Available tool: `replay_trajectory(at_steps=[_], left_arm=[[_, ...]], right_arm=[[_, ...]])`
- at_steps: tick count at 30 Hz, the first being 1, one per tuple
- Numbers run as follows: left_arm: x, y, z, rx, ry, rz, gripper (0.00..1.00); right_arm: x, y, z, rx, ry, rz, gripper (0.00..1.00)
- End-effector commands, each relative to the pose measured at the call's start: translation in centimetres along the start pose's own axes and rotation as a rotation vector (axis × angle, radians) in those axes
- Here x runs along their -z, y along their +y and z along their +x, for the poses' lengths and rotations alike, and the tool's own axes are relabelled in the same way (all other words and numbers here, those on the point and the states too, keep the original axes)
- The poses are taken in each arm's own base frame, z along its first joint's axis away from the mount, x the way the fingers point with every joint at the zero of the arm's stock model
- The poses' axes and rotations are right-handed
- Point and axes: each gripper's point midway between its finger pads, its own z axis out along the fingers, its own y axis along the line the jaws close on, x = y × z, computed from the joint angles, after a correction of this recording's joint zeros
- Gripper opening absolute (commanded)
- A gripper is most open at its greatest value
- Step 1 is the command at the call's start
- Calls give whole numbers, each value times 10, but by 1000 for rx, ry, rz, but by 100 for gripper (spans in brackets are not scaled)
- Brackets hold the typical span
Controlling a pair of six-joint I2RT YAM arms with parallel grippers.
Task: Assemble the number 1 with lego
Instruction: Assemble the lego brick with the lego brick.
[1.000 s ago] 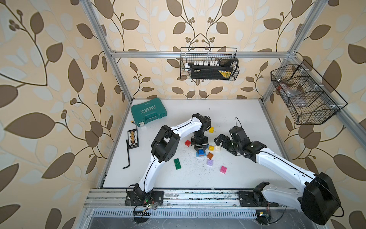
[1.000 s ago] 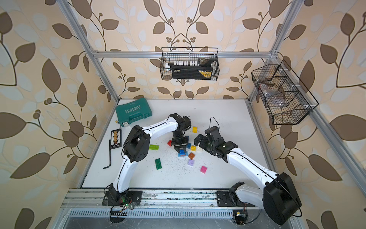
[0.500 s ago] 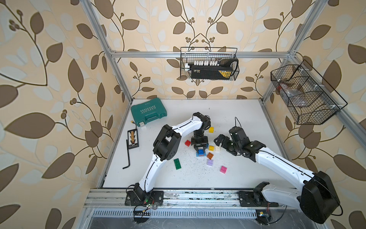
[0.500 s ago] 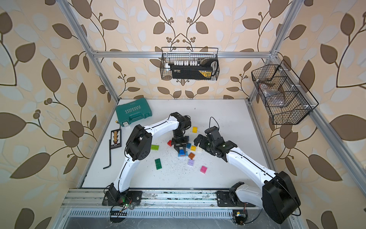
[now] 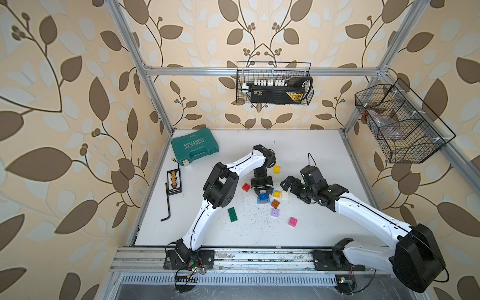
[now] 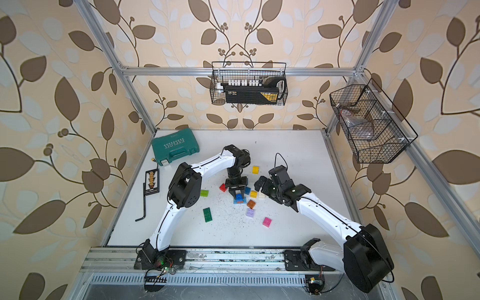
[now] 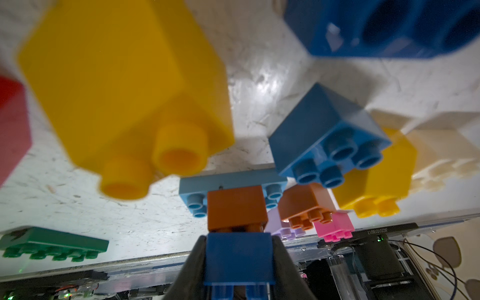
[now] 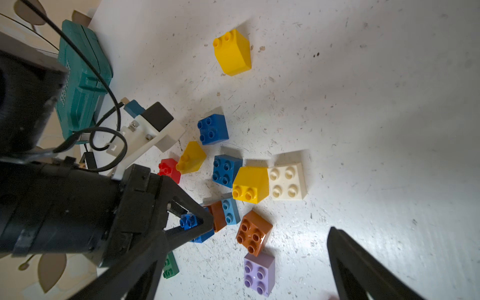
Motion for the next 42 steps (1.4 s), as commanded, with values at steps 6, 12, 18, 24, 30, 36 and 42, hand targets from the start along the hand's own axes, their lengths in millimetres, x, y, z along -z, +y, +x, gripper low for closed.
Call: replay_trajectory(at_steps=[6,12,18,24,30,36,42], left_arm=[[-38,29,-33,-54,-9,-154,0],[-42,36,-36,-88,18,-212,0],[-48,37,-43,-109,28,-232,0],[-54,44,-42,-113,29,-284,0],[-64,52,-38,-101,49,-349,0],[-74,56,-34,-94,80,-364,0],[-79,67,-29,-109,108,-425,0]], right_arm=[[-1,2,0,-4,10,-7,99],[-2,2,-1,-7,12,-7,99],[-2,2,-1,-9,15,-8,99],[-3,2,0,-8,18,-8,99],[-4,1,0,-10,22,-6,99],[-3,1,0,-11,20,-7,99],[-3,1,-1,-13,20,-7,99]])
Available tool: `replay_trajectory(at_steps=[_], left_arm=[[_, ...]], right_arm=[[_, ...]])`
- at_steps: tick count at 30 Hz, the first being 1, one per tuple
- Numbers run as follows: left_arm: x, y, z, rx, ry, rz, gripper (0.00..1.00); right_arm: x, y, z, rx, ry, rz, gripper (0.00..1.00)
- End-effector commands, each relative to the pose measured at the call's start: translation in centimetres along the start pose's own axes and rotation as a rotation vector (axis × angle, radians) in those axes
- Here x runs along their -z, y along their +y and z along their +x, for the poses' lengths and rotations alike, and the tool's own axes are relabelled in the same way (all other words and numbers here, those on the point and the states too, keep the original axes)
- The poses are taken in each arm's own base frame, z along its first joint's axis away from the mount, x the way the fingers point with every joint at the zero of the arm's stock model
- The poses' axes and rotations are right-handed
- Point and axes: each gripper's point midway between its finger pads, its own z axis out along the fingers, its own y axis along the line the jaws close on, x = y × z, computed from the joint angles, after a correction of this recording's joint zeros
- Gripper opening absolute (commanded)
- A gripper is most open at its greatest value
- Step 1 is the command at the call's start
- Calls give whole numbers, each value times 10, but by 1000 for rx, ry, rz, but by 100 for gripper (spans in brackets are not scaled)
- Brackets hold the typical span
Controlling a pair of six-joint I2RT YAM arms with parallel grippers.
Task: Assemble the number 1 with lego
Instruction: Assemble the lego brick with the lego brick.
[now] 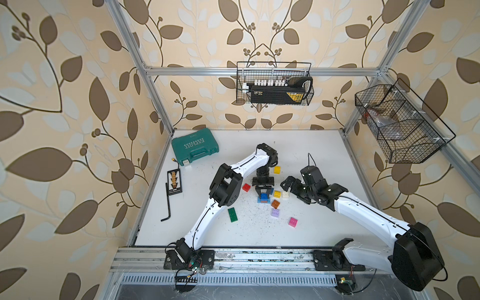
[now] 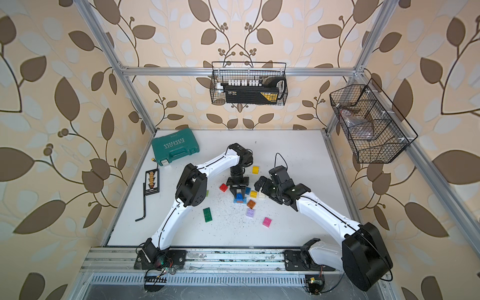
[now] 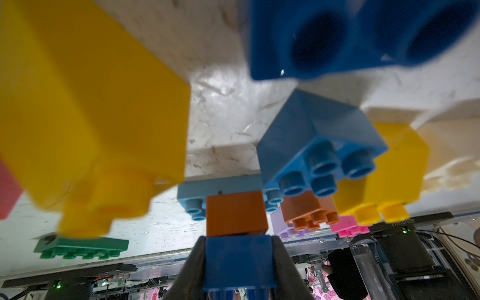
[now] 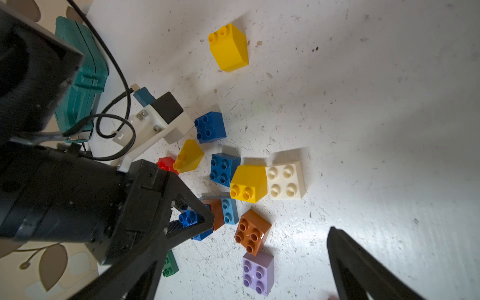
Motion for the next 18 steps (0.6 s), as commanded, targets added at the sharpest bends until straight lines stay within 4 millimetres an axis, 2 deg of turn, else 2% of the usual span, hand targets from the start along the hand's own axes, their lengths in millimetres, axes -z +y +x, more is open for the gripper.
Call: replay_trajectory(at_steps=[1,10,18], left_arm=[[-76,69,-23,4,81,-361,0],[-81,82,-19,5,121,-480,0],[-81,86,-19,15,123,-515,0]], right_arm=[[0,3,-2,-5,1,-9,99],[1,2,-2,-8,1,-11,99],[1,2,-3,-10,0,-13,99]])
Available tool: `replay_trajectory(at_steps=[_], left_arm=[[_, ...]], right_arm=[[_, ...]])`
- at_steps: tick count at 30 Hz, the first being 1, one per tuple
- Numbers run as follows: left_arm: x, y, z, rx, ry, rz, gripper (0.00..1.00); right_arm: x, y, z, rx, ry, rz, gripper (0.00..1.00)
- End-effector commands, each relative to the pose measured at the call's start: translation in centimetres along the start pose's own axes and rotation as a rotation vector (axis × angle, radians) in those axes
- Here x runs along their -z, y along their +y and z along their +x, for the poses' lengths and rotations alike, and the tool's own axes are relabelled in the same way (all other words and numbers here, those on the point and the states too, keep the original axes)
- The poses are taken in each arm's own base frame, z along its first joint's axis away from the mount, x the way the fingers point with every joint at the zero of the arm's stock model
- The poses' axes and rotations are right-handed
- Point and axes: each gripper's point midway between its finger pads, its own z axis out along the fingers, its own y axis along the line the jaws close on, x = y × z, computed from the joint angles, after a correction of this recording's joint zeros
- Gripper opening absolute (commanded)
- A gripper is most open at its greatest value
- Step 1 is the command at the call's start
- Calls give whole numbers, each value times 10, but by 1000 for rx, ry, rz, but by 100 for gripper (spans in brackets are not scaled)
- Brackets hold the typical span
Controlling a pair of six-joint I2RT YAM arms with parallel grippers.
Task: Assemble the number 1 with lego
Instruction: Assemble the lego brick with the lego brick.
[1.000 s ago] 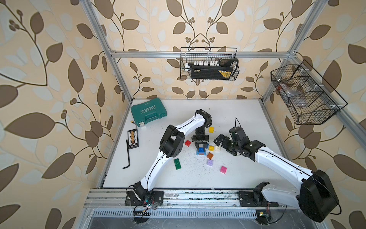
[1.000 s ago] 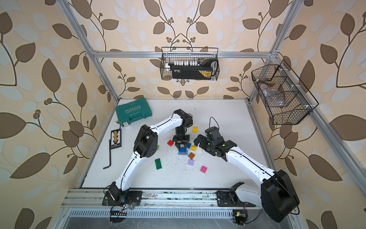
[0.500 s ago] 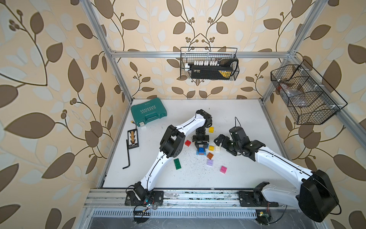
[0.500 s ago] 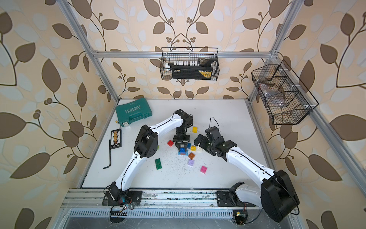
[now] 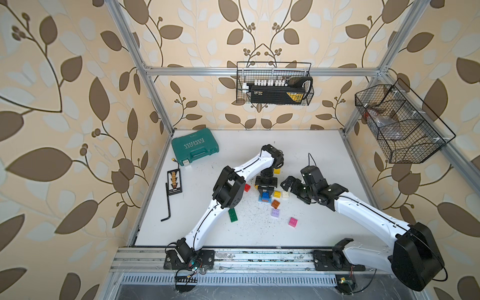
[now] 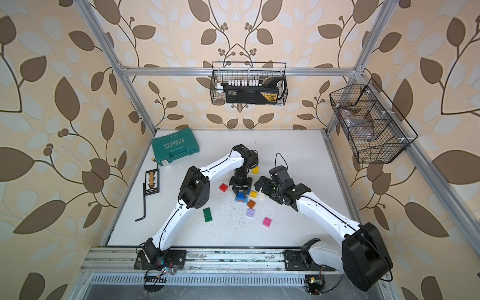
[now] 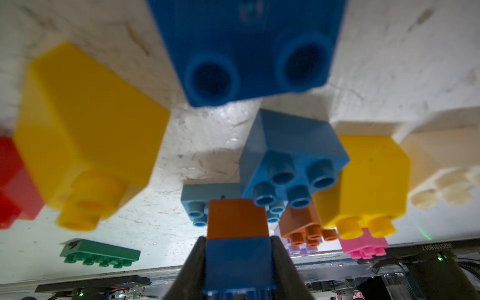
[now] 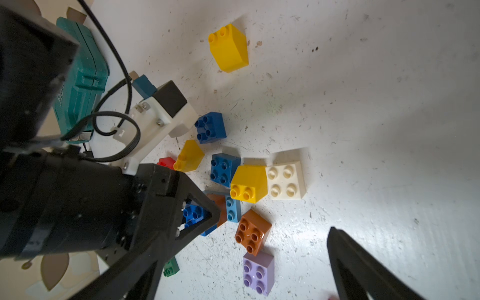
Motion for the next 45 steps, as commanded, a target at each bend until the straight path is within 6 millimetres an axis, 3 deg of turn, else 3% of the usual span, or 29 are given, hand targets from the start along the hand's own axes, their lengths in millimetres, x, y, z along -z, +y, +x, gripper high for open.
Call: replay_trajectory(at_steps=[1,16,23,28,45], left_arm=[[-85,84,5,35,219,-423,0],[-74,105,27,129,206,-415,0],[-69,102,29,196,168,-356,0],[-49,95,21,192,108,-341,22],[3,83,9,204,-28,-267,75]], right_arm=[[1,2,-2,-8,-2,-12,99],[3,1,-2,-14,-1,-21,99],[4,0,-2,-19,-4,-23,99],[6,3,-1,-14,-10,-49,99],[11,11,1,9,-16,-117,99]])
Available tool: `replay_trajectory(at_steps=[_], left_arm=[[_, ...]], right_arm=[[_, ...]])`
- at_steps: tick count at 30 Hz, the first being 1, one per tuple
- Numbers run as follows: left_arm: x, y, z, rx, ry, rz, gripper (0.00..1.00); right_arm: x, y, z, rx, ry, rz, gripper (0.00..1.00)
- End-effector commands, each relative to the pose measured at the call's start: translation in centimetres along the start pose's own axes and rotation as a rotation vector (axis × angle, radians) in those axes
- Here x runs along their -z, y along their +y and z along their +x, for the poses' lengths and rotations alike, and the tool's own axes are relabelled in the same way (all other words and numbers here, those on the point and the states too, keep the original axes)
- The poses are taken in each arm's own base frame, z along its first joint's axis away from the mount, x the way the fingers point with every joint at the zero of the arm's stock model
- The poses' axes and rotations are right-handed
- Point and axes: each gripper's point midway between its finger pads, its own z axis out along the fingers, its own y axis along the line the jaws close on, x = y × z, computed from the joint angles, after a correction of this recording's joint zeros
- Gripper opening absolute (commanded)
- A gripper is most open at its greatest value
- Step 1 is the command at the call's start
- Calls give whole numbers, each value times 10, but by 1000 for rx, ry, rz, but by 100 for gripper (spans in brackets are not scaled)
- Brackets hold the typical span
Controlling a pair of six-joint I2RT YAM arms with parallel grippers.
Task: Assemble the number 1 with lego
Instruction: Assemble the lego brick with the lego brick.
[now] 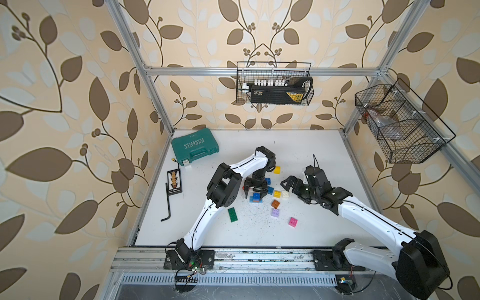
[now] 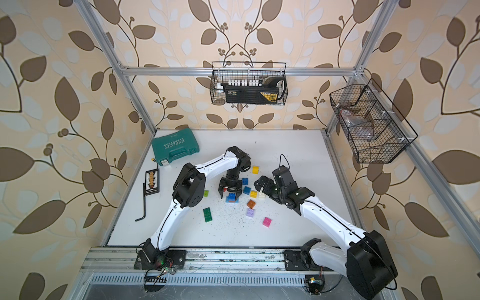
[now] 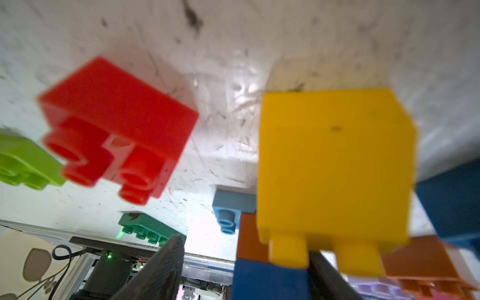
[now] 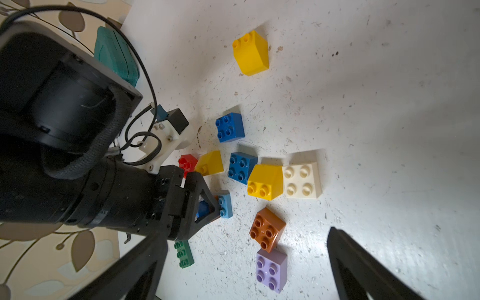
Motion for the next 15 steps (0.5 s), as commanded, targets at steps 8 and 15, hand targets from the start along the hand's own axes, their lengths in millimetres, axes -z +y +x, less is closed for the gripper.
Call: replay_trajectory(at_steps=[8,15], left_arm=[[49,12,-2,65,-134,8,78],[92,19,17,79,-230,98,78]], right_arm=[[2,-3,0,3,-3,6,99],[-1,-9,1,-2,35,76,99]])
